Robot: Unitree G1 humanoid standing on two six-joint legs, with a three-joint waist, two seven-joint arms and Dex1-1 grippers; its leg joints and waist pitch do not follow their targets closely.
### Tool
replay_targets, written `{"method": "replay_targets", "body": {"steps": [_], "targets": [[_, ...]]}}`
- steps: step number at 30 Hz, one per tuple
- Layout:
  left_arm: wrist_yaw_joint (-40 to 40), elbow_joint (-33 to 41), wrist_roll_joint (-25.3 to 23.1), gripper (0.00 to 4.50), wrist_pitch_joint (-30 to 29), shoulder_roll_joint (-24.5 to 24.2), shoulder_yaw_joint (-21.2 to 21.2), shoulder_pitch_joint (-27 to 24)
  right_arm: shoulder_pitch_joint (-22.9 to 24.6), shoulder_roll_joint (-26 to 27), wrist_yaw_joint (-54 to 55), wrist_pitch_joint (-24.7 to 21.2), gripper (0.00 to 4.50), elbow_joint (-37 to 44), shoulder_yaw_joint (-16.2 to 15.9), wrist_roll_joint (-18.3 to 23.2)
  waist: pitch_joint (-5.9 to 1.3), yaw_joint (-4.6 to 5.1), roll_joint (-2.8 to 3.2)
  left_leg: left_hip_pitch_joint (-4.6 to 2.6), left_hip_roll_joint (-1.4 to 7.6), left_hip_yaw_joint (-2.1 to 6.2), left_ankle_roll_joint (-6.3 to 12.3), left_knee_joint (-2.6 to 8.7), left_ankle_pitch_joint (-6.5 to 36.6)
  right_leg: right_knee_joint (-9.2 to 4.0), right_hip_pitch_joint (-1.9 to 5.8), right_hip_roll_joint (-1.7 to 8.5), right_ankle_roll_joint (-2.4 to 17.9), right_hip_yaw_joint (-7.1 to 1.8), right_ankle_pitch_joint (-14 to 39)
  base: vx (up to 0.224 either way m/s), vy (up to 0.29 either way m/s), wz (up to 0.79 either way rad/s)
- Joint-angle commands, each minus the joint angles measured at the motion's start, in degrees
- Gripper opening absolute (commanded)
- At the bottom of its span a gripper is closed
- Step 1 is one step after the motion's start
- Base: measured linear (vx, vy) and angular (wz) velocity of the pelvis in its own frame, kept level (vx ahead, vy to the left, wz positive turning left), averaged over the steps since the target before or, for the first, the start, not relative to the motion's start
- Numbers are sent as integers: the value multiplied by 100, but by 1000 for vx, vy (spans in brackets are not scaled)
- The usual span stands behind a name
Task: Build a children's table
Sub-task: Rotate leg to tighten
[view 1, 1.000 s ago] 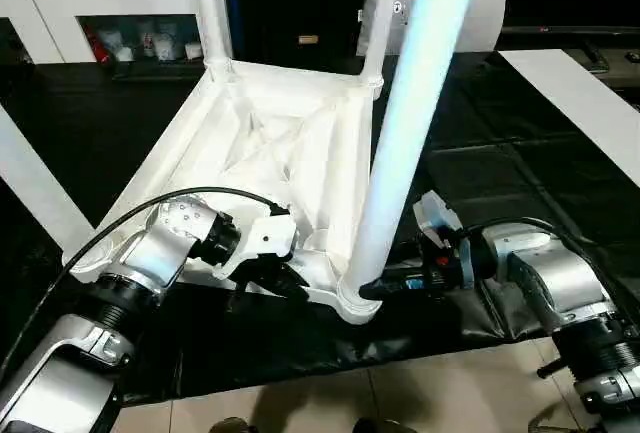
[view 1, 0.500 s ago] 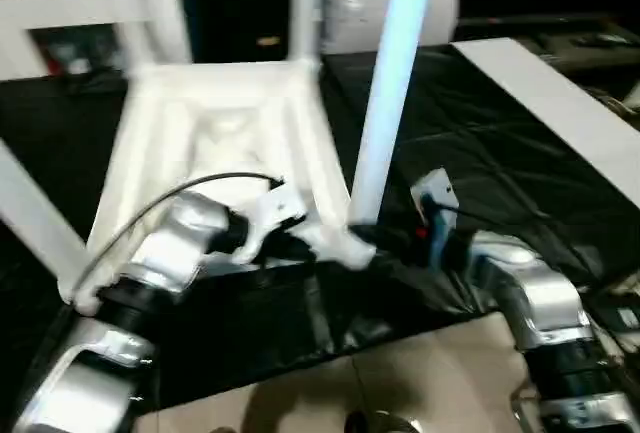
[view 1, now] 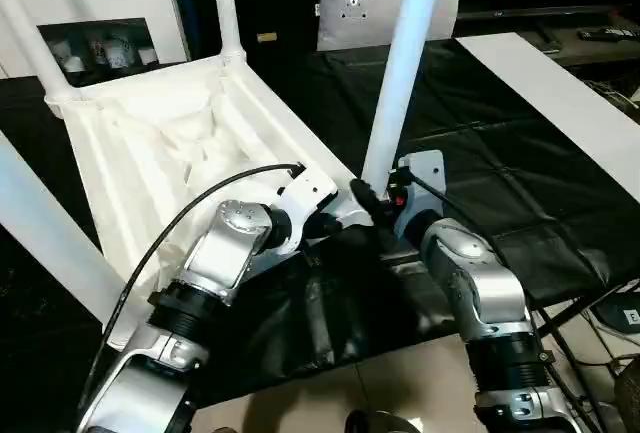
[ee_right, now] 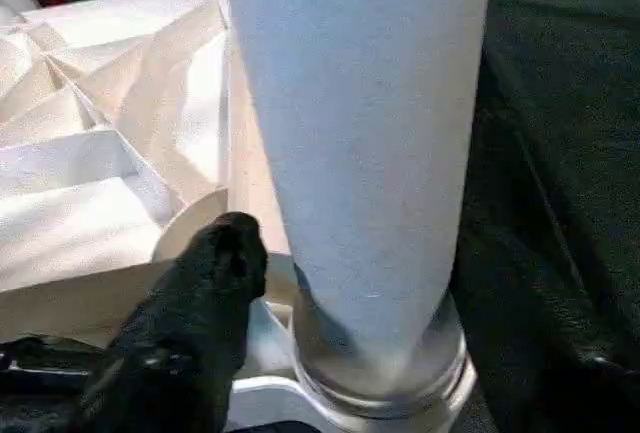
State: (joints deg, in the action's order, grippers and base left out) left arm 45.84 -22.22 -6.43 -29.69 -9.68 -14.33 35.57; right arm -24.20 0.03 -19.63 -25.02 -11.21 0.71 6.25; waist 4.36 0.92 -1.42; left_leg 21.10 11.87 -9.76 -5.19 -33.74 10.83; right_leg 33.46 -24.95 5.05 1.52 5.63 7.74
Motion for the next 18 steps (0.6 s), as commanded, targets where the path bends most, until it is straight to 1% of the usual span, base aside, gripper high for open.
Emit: {"method": "replay_targets", "body": {"steps": [1,3,5,6,7,9,10,11,12,13,14,15,16,17,18], "targets": [[290,309,213,0,329,14,-151,58,48,-2,-473,63,355,253,-232,309,-438,-55,12,12,46,-14,487,342,891,-416,450,241,913,-251,1782,0,0,0],[376,295,219,0,397,-69,-134,28,110,-98,-632,36,360,367,-177,428,-439,-56,13,12,52,-16,493,342,878,-412,449,240,911,-258,1723,0,0,0],[489,267,242,0,477,-157,-115,10,168,-224,-824,-34,366,483,-129,546,-440,-79,18,2,59,-15,499,346,869,-405,449,240,945,-257,1672,0,0,0],[564,243,261,0,537,-206,-109,6,196,-302,-951,-72,389,537,-104,612,-441,-81,1,2,53,-22,511,341,872,-409,451,235,943,-260,1669,0,0,0],[693,209,287,0,632,-292,-115,1,236,-429,-1163,-148,398,611,-63,728,-443,-99,13,0,59,-19,514,342,852,-390,452,241,965,-264,1642,0,0,0],[794,190,309,0,701,-345,-127,-3,259,-518,-1288,-193,406,648,-54,777,-436,-127,12,-3,68,-18,520,347,846,-399,446,244,931,-263,1685,0,0,0],[983,133,339,0,814,-465,-161,5,292,-735,-1604,-263,417,701,-44,883,-437,-147,11,-14,63,-26,505,342,850,-402,439,242,929,-266,1730,0,0,0],[1116,124,365,0,900,-526,-189,-3,306,-835,-1753,-292,431,725,-48,928,-439,-166,13,-18,60,-24,506,341,858,-406,444,246,919,-266,1728,0,0,0],[1272,116,390,0,973,-603,-224,-13,321,-982,-1989,-292,439,741,-81,985,-435,-170,10,-22,70,-28,508,346,864,-402,442,247,928,-275,1707,0,0,0],[1382,113,405,0,1047,-653,-251,-21,332,-1078,-2148,-275,443,754,-113,1010,-440,-181,25,-30,78,-28,518,343,861,-391,428,243,964,-276,1628,0,0,0],[1646,103,439,0,1237,-767,-314,-38,359,-1308,-2527,-218,447,785,-201,1065,-435,-186,24,-32,82,-29,518,344,869,-389,425,246,980,-278,1605,0,0,0],[1945,100,472,0,1388,-904,-389,-58,385,-1576,-2953,-125,447,815,-314,1110,-437,-238,18,-48,90,-27,545,345,912,-386,437,242,971,-276,1608,0,0,0],[2198,91,488,0,1571,-1024,-465,-70,386,-1767,-3249,-65,447,827,-395,1129,-429,-259,14,-47,92,-34,550,343,906,-382,430,249,983,-283,1609,0,0,0],[2373,78,500,0,1650,-1107,-517,-74,366,-1892,-3438,29,447,796,-449,1102,-436,-292,27,-55,95,-36,534,342,904,-372,420,256,1005,-286,1598,0,0,0],[2392,76,502,0,1658,-1116,-523,-75,363,-1906,-3459,41,447,792,-455,1098,-429,-301,21,-59,98,-40,528,345,927,-379,410,257,1008,-288,1611,0,0,0]]}}
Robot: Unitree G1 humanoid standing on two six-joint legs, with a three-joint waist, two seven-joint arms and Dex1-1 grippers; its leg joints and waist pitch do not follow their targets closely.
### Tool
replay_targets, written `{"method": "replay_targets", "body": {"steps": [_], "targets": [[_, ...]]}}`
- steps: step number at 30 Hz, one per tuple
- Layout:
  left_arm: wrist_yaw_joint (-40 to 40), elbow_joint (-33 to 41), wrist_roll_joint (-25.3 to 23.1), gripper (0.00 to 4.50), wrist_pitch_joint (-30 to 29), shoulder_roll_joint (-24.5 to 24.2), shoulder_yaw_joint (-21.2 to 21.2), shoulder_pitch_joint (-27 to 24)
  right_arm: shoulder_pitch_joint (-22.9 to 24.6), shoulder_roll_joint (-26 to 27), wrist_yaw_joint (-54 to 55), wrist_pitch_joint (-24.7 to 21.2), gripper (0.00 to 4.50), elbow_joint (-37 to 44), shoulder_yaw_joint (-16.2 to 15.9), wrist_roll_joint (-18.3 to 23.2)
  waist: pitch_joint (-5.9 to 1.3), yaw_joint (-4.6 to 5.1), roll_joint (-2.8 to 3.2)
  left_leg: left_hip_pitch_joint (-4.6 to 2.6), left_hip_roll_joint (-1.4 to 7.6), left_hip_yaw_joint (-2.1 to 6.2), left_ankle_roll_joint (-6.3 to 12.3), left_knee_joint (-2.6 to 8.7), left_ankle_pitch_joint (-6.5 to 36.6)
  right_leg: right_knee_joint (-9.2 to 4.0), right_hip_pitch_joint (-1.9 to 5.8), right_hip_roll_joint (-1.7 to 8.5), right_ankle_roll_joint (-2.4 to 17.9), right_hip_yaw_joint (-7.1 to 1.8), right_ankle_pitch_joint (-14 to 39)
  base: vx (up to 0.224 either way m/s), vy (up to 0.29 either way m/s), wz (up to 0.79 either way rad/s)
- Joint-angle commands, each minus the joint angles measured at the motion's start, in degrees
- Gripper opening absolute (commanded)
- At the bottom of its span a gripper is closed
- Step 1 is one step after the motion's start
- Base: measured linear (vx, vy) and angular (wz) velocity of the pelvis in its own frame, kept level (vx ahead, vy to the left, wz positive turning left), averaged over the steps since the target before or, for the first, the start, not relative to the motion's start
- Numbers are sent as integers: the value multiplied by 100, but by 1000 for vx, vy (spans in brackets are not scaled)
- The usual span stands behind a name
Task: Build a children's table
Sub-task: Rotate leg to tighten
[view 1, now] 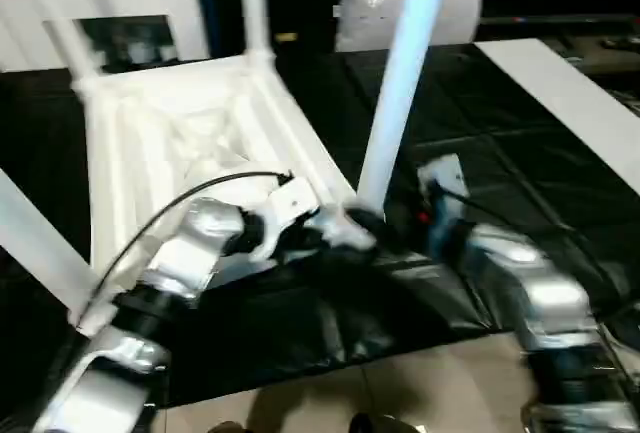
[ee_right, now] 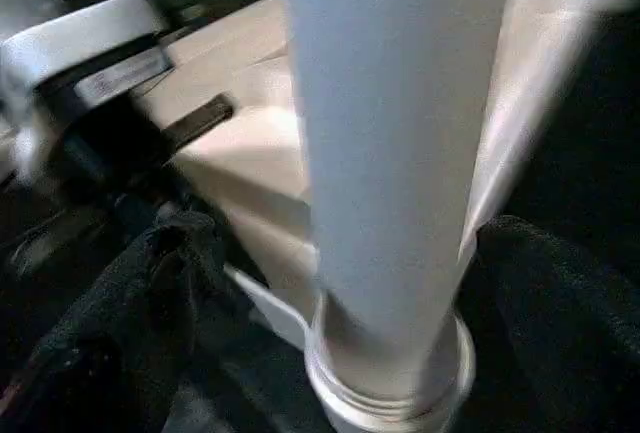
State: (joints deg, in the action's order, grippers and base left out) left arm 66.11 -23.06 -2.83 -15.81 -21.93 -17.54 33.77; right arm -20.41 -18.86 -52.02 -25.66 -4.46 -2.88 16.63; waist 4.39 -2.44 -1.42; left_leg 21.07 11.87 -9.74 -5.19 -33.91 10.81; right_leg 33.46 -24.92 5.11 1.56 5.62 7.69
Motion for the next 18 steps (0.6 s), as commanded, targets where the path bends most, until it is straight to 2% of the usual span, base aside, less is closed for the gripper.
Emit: {"method": "replay_targets", "body": {"steps": [1,5,8,11,13,18], "targets": [[617,121,132,0,444,-17,-290,107,-60,-203,-524,216,447,42,-185,26,-430,15,21,-62,101,-44,501,363,944,-374,400,255,1010,-288,1651,0,0,0],[1156,-5,102,0,872,-294,-492,152,-170,-673,-1406,326,447,-115,-467,42,-430,-67,15,-85,119,-43,479,368,952,-362,395,262,1032,-296,1628,0,0,0],[1384,-60,111,0,1020,-382,-542,188,-228,-892,-1866,390,447,-190,-649,61,-436,-87,-28,-54,111,-39,464,366,957,-349,425,275,1020,-291,1703,0,0,0],[1754,-87,129,0,1194,-533,-636,224,-322,-1131,-2469,492,447,-326,-897,22,-428,-96,-25,-42,119,-38,463,363,956,-356,427,286,991,-297,1789,0,0,0],[1876,-107,123,0,1257,-579,-670,248,-377,-1168,-2627,530,431,-418,-971,-15,-434,-93,-43,-33,116,-40,473,358,905,-351,430,282,992,-291,1793,0,0,0],[2050,-210,149,0,1414,-634,-697,321,-538,-1195,-2903,600,389,-635,-1113,-1,-435,-95,-39,-32,121,-36,440,356,892,-339,426,278,999,-285,1848,0,0,0]]}}
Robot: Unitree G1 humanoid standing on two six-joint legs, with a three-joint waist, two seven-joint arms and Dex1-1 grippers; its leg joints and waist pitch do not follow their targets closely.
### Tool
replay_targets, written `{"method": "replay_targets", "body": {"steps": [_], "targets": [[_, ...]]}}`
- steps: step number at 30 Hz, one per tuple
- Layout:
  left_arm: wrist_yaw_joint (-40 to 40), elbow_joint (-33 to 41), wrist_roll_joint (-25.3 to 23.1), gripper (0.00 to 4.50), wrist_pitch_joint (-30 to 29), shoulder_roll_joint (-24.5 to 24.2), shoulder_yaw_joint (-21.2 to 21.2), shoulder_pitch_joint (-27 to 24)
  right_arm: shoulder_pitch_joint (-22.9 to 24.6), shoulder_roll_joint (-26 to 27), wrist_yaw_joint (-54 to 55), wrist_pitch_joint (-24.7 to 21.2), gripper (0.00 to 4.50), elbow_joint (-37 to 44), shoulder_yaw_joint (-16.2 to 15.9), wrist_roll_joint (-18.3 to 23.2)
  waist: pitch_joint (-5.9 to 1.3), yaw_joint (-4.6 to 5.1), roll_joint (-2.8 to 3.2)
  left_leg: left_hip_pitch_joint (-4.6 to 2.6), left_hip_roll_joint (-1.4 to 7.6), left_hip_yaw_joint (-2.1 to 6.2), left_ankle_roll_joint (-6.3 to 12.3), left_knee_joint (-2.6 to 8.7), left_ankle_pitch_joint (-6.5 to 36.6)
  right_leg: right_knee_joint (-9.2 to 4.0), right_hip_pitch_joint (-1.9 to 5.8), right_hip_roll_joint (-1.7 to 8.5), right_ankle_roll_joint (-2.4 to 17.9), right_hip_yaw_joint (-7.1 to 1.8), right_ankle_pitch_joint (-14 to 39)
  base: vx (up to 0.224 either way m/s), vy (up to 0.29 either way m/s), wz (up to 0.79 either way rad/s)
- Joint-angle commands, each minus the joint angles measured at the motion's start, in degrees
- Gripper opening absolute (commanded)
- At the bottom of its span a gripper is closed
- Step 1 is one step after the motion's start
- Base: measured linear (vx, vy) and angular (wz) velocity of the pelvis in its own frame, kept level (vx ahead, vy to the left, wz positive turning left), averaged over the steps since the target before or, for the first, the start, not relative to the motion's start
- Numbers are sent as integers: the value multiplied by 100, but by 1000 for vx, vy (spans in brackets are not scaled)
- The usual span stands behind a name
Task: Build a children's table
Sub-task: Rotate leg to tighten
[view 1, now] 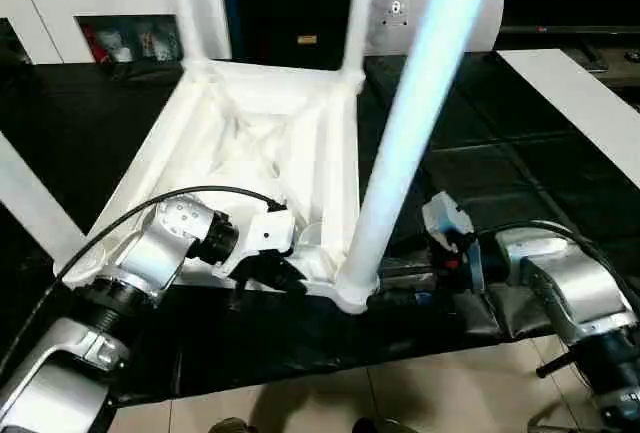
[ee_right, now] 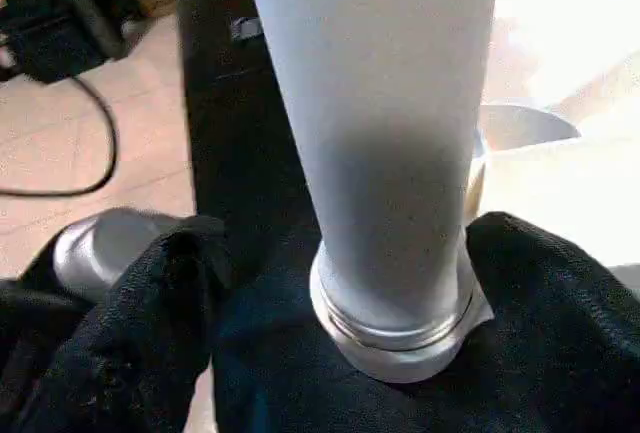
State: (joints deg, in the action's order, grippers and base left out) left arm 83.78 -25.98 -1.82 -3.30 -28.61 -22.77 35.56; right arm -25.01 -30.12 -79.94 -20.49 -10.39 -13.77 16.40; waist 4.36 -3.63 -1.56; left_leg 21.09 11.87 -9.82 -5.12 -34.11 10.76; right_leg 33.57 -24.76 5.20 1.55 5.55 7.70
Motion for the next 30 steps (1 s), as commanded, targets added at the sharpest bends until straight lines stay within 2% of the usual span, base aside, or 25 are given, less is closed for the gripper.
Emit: {"method": "replay_targets", "body": {"steps": [1,2,3,4,7,9,10,14,17,19,21,26,30], "targets": [[306,61,44,0,196,32,-173,155,-118,-52,-168,89,381,-91,-48,26,-436,19,-29,-37,123,-28,432,373,897,-348,411,272,1008,-277,1830,0,0,0],[306,61,44,0,196,32,-173,155,-118,-52,-168,89,375,-91,-48,26,-436,21,-30,-32,122,-29,429,373,883,-349,412,271,1010,-278,1825,0,0,0],[324,39,40,0,224,34,-171,166,-161,-31,-221,103,363,-156,-74,29,-438,19,-60,-35,123,-34,431,370,879,-352,408,271,1008,-279,1824,0,0,0],[340,17,37,0,251,36,-169,176,-197,-14,-278,119,363,-217,-98,27,-443,14,-42,-36,127,-33,433,369,852,-335,407,268,1046,-278,1746,0,0,0],[363,8,46,0,273,34,-164,179,-243,23,-361,141,336,-299,-138,21,-444,16,-53,-26,123,-32,448,367,810,-320,417,266,1076,-276,1661,0,0,0],[369,-2,54,0,280,33,-166,184,-261,37,-374,154,326,-330,-153,22,-439,13,-52,-30,120,-37,446,363,837,-332,411,269,1063,-276,1733,0,0,0],[373,-1,61,0,288,28,-165,179,-276,75,-331,228,304,-379,-158,-3,-438,7,-49,-31,123,-35,436,366,829,-332,411,271,1041,-278,1757,0,0,0],[378,-21,59,0,313,30,-152,177,-324,215,-99,408,284,-549,-116,-94,-438,14,-55,-36,120,-36,423,367,844,-336,405,267,1033,-275,1781,0,0,0],[367,-64,48,0,341,38,-139,196,-354,350,105,552,247,-641,-86,-173,-427,23,-44,-35,116,-35,380,373,891,-344,394,266,1019,-274,1854,0,0,0],[363,-67,48,0,343,39,-136,196,-352,392,140,536,241,-637,-79,-163,-426,24,-40,-40,119,-30,363,378,932,-348,398,265,993,-275,1907,0,0,0],[355,-74,45,0,352,42,-136,192,-337,427,160,512,213,-604,-94,-155,-420,30,-36,-36,117,-28,351,378,985,-353,398,261,978,-276,1944,0,0,0],[349,-77,55,0,340,57,-125,178,-289,463,157,454,198,-555,-114,-131,-401,41,-40,-36,110,-26,319,378,1104,-366,388,258,942,-279,2099,0,0,0],[300,-53,66,0,265,78,-102,146,-195,483,125,306,195,-438,-114,-42,-405,44,-40,-34,116,-22,333,381,1049,-348,395,255,976,-283,1979,0,0,0]]}}
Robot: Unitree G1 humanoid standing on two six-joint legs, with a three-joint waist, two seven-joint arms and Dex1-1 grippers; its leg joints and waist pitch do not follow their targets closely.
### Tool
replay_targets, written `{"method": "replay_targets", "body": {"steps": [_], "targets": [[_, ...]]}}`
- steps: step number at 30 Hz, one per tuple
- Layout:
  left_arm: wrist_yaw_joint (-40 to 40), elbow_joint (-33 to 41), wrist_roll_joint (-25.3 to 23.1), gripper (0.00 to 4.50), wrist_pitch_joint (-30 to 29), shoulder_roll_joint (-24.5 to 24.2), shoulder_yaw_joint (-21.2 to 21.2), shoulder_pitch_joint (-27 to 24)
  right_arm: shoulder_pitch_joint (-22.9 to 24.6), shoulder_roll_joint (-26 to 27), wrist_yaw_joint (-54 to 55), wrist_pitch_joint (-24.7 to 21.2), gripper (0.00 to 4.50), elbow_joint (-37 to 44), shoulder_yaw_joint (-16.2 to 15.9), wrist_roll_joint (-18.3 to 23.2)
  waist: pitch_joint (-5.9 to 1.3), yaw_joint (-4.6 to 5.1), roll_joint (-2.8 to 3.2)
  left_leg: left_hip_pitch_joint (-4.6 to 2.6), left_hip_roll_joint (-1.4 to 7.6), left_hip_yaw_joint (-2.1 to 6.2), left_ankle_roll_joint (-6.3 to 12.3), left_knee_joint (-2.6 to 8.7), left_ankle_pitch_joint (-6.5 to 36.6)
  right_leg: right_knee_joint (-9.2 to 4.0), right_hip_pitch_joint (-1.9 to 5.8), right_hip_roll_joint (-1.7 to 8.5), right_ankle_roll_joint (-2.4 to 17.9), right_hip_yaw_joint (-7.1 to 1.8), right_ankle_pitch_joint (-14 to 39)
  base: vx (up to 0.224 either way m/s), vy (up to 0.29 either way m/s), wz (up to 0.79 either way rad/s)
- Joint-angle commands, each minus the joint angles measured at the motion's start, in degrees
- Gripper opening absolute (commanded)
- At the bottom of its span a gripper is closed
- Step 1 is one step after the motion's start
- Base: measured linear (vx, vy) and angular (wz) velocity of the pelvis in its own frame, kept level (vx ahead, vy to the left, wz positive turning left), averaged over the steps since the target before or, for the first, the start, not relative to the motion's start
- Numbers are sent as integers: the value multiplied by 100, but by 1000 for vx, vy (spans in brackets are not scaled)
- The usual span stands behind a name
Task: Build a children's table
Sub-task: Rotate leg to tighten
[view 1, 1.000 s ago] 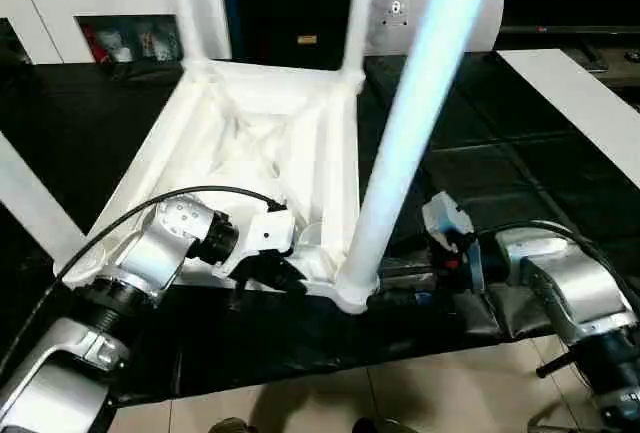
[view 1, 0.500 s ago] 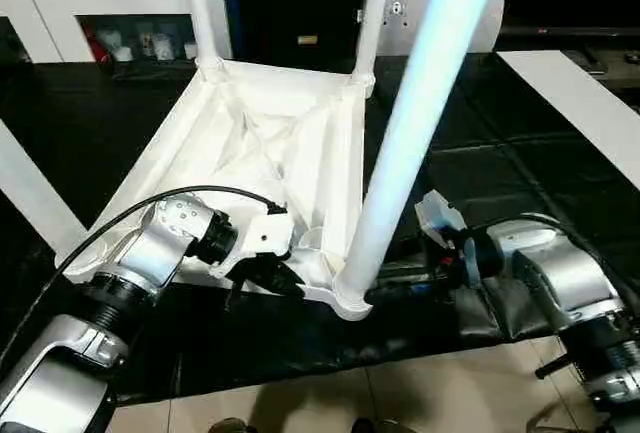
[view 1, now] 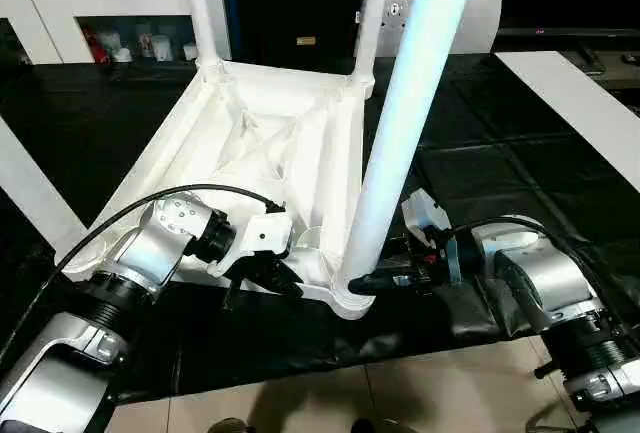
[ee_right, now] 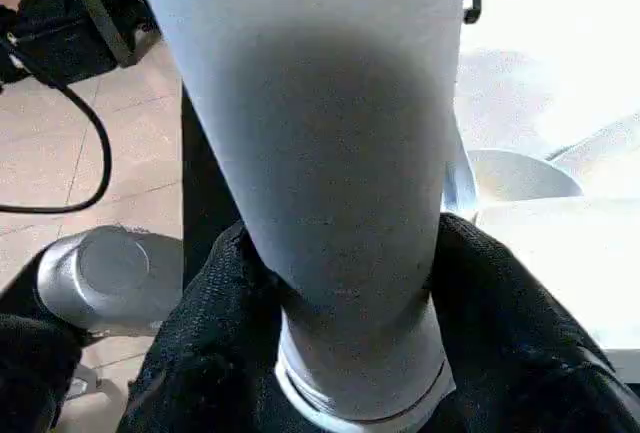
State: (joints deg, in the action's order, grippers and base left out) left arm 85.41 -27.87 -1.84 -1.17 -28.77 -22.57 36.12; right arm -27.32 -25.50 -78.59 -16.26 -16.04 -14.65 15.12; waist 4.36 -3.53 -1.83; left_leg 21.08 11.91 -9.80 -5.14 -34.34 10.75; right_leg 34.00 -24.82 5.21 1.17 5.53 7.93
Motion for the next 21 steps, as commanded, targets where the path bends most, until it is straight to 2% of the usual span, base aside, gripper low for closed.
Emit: {"method": "replay_targets", "body": {"steps": [1,4,5,6,8,10,11,12,13,14,15,16,17,18,19,21], "targets": [[124,140,68,0,38,97,-118,87,45,24,-3,-134,195,140,-21,98,-403,30,-9,-37,115,-24,335,404,1051,-390,396,256,1020,-282,1948,0,0,0],[-69,194,86,0,-177,150,-43,41,182,97,134,-334,195,345,62,254,-396,23,-6,-46,118,-29,329,407,1077,-395,393,256,1029,-289,1945,0,0,0],[-242,273,114,0,-424,206,29,4,289,182,331,-482,195,505,132,338,-390,33,-10,-40,114,-29,311,413,1105,-403,393,259,1003,-288,2024,0,0,0],[-542,426,129,0,-819,313,125,-41,430,363,830,-640,195,697,209,298,-374,37,-10,-41,116,-24,290,421,1150,-420,387,255,975,-288,2103,0,0,0],[-743,540,124,0,-1048,396,173,-68,493,509,1230,-714,195,756,255,196,-362,51,-15,-34,100,-20,257,424,1202,-434,381,255,922,-280,2273,0,0,0],[-1071,700,109,0,-1433,562,240,-96,543,782,1905,-818,195,783,344,4,-351,87,-2,-39,91,-2,138,434,1316,-475,371,258,754,-261,2674,0,0,0],[-1223,754,100,0,-1573,651,269,-100,555,916,2180,-872,195,793,390,-56,-329,150,-2,-28,44,17,85,425,1476,-548,366,255,533,-212,3200,0,0,0],[-1389,803,94,0,-1714,757,301,-102,567,1058,2452,-932,194,810,437,-107,-323,195,-12,-9,40,19,62,424,1488,-568,366,250,463,-212,3308,0,0,0],[-1556,853,87,0,-1863,865,335,-102,585,1200,2716,-1012,194,852,485,-151,-317,248,-23,32,8,43,45,417,1537,-612,388,250,279,-162,3614,0,0,0],[-1926,852,50,0,-2053,1111,404,-67,580,1478,3227,-1098,194,847,561,-272,-324,266,-3,14,2,47,41,407,1562,-642,374,256,228,-150,3699,0,0,0],[-2303,823,47,0,-2243,1379,488,-16,553,1778,3822,-1139,194,801,653,-423,-327,361,-2,6,-7,55,26,392,1593,-681,354,244,175,-115,3729,0,0,0],[-2614,772,36,0,-2354,1581,563,35,522,1997,4268,-1176,194,747,727,-536,-325,393,-5,7,-11,53,39,391,1598,-697,343,236,181,-103,3718,0,0,0],[-2815,767,29,0,-2454,1704,610,60,510,2136,4558,-1219,193,735,774,-607,-339,436,-1,19,-11,70,56,395,1626,-712,363,242,185,-72,3671,0,0,0],[-3046,703,-15,0,-2500,1840,644,119,470,2289,4839,-1241,193,674,822,-660,-343,455,22,16,-12,74,70,399,1635,-713,369,238,204,-63,3604,0,0,0],[-3267,673,-70,0,-2539,1961,668,160,427,2445,5135,-1269,193,607,889,-698,-339,497,11,19,-5,84,150,414,1713,-726,367,223,224,-54,3462,0,0,0],[-3574,636,-129,0,-2589,2158,705,209,351,2690,5517,-1203,193,490,974,-732,-363,501,37,-24,0,72,216,411,1706,-707,343,231,330,-85,3219,0,0,0]]}}
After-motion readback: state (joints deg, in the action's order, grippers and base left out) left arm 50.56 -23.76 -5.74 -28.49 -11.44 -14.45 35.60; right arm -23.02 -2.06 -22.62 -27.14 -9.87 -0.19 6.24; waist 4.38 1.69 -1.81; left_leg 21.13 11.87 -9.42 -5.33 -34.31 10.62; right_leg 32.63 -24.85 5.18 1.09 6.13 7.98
